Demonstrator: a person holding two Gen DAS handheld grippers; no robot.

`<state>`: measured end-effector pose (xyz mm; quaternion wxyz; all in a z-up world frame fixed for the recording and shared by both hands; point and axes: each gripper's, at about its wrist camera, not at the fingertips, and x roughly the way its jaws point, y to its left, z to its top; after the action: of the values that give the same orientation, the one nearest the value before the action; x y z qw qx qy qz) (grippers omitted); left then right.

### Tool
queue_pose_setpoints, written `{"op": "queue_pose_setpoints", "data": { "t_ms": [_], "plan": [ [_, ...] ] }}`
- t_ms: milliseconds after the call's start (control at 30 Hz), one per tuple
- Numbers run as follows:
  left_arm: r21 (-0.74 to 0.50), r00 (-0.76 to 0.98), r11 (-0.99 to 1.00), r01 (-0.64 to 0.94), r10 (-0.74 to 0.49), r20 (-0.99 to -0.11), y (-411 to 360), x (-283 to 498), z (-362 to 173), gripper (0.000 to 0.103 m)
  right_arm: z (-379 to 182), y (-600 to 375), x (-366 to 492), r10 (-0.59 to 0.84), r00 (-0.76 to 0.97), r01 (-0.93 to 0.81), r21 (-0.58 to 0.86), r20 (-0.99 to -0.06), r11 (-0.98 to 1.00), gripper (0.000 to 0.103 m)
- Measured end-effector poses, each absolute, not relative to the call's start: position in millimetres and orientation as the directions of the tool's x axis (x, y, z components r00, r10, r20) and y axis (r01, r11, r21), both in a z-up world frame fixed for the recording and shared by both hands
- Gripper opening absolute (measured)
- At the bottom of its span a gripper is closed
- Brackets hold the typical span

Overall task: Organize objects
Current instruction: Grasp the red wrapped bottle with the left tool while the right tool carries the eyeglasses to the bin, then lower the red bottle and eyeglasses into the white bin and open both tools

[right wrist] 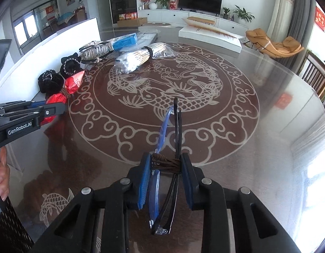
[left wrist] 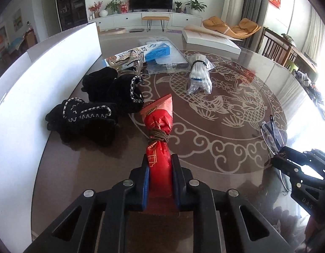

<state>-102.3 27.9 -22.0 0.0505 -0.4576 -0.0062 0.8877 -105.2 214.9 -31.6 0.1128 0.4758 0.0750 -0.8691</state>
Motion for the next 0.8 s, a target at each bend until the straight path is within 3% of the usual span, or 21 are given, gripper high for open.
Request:
{"op": "queue_pose_setpoints", "data": {
  "t_ms": [233,400,600,800],
  "plan": [
    [-0.202,-0.702,-0.979,-0.022,0.159,-0.694,-29.8,-28.7,38.6,0.018,13.1,201.9,-93.9,-0.312,-0.527,0.296,0.173,-0.791,-0.939,0.029],
    [-0.224,-0.771,-0.97,0.092,0.073,-0.632,-105.1,-7.0,90.3,0.018,70.3,118.6,-102.5,-0.482,-0.533,0.45,0.249,-0.696,-0.858,0.029],
    [-0.213,-0.697,-0.928,0.307,-0.066,-0.714,-217.6,-26.4,86.2,0.017,113.2,-35.7,-125.1,-0.656,-0.438,0.661,0.275,-0.615,-0.698,0.029],
    [-0.081,-0.56,-0.904,0.419,-0.187,-0.807,-275.5,-52.2,57.2,0.021,84.4,-157.0,-155.1,-0.64,-0.351,0.724,0.236,-0.683,-0.648,0.03]
  ]
}}
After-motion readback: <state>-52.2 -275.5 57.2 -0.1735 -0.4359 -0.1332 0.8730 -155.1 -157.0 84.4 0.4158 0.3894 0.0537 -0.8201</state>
